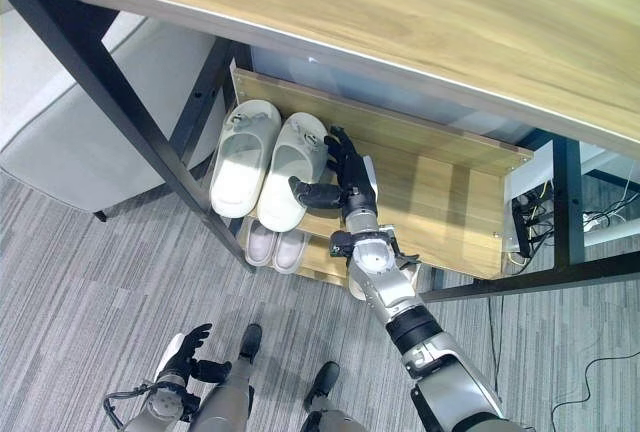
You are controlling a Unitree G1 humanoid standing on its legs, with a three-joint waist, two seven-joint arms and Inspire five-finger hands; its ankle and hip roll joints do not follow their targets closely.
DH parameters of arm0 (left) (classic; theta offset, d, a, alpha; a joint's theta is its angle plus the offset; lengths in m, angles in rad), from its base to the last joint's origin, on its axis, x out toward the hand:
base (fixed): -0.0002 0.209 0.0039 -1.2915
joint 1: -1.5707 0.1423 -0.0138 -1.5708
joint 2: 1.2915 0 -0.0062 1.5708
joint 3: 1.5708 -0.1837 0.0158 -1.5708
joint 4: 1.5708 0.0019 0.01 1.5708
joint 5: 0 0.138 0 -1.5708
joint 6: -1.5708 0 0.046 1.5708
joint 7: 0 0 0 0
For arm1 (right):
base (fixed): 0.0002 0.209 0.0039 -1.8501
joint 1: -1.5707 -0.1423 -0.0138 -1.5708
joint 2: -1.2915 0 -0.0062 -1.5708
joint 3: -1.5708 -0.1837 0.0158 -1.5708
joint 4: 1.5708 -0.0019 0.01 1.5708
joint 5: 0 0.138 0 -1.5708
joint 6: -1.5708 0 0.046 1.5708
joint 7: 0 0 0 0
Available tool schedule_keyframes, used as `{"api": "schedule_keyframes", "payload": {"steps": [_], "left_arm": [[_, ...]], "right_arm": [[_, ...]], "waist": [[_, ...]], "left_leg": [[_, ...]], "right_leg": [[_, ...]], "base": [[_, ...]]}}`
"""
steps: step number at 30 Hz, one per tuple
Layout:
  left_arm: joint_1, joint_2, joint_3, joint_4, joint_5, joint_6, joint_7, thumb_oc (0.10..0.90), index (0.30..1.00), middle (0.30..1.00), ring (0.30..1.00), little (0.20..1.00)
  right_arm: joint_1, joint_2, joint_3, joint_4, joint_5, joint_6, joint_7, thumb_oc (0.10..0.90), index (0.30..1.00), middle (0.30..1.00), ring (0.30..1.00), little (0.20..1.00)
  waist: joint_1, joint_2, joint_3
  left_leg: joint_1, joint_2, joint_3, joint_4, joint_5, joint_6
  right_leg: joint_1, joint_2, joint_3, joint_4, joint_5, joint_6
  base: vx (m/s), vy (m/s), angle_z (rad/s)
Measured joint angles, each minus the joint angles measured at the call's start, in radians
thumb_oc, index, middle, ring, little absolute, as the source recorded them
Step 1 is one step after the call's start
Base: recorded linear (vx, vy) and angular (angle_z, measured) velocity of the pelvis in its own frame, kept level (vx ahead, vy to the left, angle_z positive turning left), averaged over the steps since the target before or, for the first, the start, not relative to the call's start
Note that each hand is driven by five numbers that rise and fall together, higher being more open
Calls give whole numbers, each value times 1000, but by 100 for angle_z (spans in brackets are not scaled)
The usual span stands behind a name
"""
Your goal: Arrange the slippers neatly on the shoe rack.
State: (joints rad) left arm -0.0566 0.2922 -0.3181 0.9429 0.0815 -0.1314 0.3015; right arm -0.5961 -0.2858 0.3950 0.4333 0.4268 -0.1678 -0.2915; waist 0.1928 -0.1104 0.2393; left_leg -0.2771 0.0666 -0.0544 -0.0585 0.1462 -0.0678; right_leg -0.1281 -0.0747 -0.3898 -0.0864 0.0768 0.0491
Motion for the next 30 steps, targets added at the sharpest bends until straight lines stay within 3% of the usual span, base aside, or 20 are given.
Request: {"api": "schedule_keyframes", "payload": {"steps": [4, 12, 19, 24, 27, 30], "left_arm": [[0, -1, 2, 0, 0, 1, 0, 800, 900, 900, 900, 900], [31, -3, 40, -16, 2, 1, -9, 800, 900, 900, 900, 900], [87, -2, 82, -17, 4, 3, -33, 800, 900, 900, 900, 900], [104, -8, 87, -1, 7, 1, -54, 800, 900, 900, 900, 900], [115, -17, 88, 5, 11, 1, -62, 800, 900, 900, 900, 900], [122, -32, 87, 43, 14, 1, -74, 800, 900, 900, 900, 900]], "right_arm": [[32, -29, 0, -55, -56, 15, 5, 800, 900, 900, 900, 900], [290, -160, -58, -348, -188, 23, 94, 800, 900, 900, 900, 900], [520, -242, -181, -535, -237, 12, 177, 800, 900, 900, 900, 900], [729, -251, -204, -528, -292, -16, 250, 800, 900, 900, 900, 900], [811, -253, -202, -449, -360, -20, 275, 800, 900, 900, 900, 900], [893, -251, -191, -252, -487, -28, 276, 800, 900, 900, 900, 900]], "waist": [[-1, 0, 0], [-31, 0, -1], [-114, -3, -16], [-158, 3, -53], [-174, 12, -79], [-194, 30, -121]], "left_leg": [[2, -2, 0, 0, 0, 0], [55, -9, 9, -17, -1, 1], [109, -11, 53, -20, -9, 8], [161, -9, 85, -21, -25, 10], [184, -9, 95, -21, -30, 11], [214, 0, 110, -21, -35, 11]], "right_leg": [[1, -2, 0, 0, 0, 0], [44, -14, 4, 0, -2, 4], [74, -20, 47, 0, 3, 12], [109, -21, 79, 0, 0, 18], [127, -22, 85, -1, -1, 20], [148, -18, 108, -1, -5, 24]], "base": [[0, 0, 0], [1, 2, -2], [-8, -6, -16], [-36, -23, -18], [-47, -31, -11], [-104, -72, -16]]}}
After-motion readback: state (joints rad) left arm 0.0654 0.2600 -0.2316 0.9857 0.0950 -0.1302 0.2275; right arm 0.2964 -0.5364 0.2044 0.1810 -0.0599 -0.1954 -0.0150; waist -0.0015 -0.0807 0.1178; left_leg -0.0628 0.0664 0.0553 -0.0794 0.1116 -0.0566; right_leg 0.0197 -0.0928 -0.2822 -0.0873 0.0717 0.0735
